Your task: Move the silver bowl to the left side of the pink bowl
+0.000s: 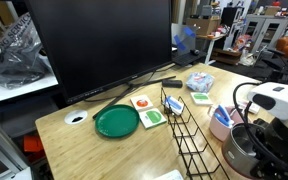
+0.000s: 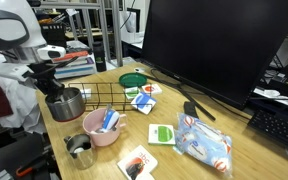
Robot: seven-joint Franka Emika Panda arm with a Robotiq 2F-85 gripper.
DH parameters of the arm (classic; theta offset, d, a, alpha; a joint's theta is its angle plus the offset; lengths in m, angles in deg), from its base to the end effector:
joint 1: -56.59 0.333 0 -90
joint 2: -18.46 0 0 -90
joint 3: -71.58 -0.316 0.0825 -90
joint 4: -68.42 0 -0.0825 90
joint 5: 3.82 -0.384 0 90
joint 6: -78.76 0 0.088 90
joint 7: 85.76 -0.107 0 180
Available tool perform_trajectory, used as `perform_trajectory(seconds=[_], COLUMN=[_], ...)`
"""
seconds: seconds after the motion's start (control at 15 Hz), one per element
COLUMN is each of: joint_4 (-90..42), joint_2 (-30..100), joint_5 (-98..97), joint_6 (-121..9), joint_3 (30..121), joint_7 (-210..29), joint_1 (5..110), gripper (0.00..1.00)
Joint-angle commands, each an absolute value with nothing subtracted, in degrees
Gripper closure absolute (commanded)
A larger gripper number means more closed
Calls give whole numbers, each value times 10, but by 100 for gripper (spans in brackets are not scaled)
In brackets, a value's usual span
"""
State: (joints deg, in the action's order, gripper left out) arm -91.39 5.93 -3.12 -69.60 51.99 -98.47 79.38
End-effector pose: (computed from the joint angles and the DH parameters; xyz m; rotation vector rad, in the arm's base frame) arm 0.2842 0.2496 0.2711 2.9697 0.7915 0.0644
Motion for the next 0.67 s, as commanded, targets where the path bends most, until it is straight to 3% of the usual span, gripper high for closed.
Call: perform_trajectory(seconds=[0.0,0.6], joint_4=[-914,-914], joint_2=[59,145], joint_5=[20,71], joint_6=[-688,-763], joint_3=[483,468], joint_7=[-1094,-1236], joint_1=[758,749], gripper=[98,98])
